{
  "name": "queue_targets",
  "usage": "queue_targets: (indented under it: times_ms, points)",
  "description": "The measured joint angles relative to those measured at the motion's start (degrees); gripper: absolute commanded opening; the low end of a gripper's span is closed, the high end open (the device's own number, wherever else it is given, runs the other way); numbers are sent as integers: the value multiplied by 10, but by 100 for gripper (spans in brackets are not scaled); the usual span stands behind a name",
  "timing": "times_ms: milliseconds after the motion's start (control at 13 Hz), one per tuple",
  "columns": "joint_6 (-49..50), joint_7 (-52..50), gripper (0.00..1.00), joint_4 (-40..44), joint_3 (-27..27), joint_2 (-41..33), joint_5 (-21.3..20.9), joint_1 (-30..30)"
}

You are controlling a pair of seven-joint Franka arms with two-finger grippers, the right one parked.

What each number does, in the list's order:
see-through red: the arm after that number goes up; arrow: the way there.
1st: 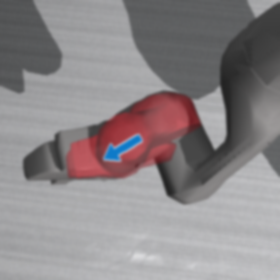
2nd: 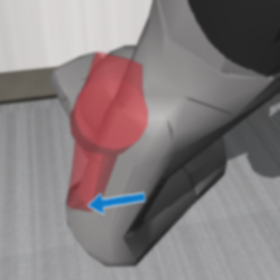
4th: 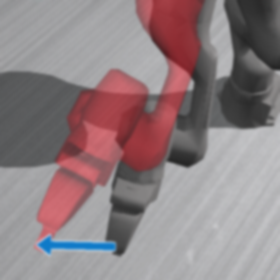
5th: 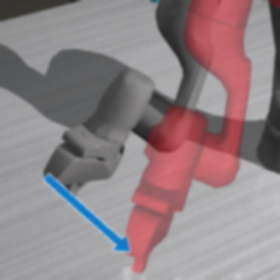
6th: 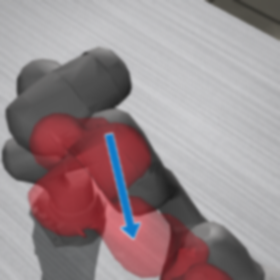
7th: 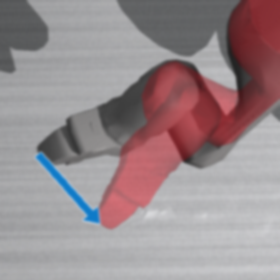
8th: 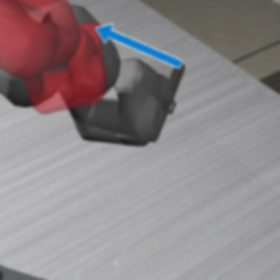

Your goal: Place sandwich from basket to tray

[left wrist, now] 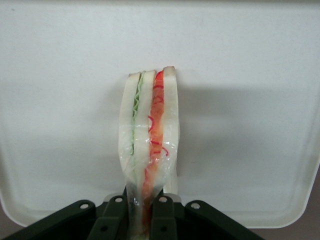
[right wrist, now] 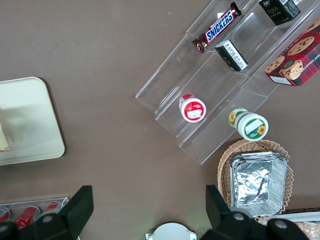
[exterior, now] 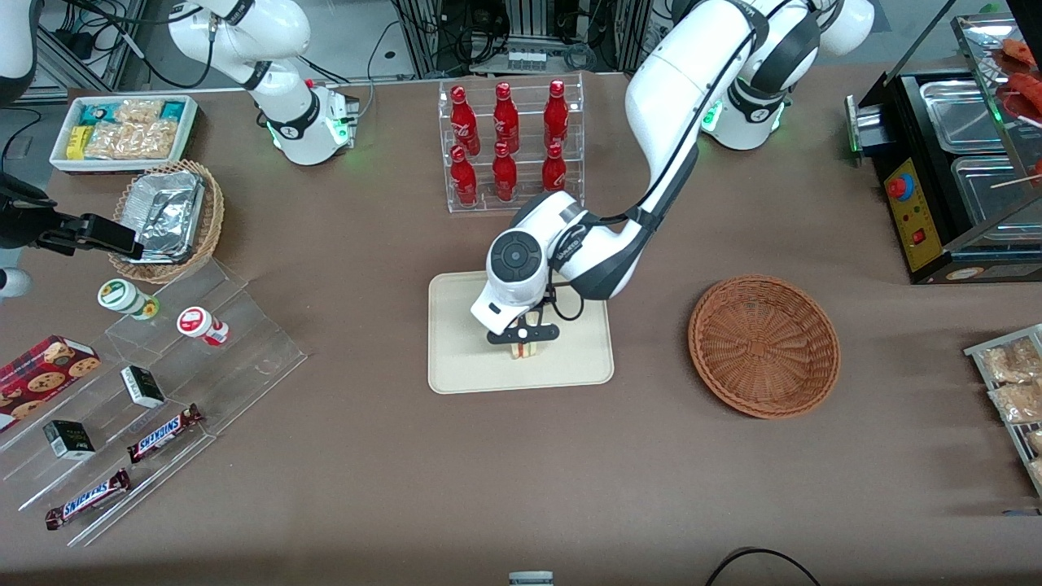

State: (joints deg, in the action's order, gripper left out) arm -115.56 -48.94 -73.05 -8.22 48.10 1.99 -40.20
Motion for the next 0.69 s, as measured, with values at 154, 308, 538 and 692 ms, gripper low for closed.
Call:
queue_targets:
  times_ms: [154,308,538,692]
  points:
    - [-6,-14,98,0,1,5,0,-8]
    - [-8,-16,100,1,2,6,0,-8]
    - [-9,-16,100,6,4,6,-17,-8]
    - [-5,-16,100,19,5,1,-28,-7]
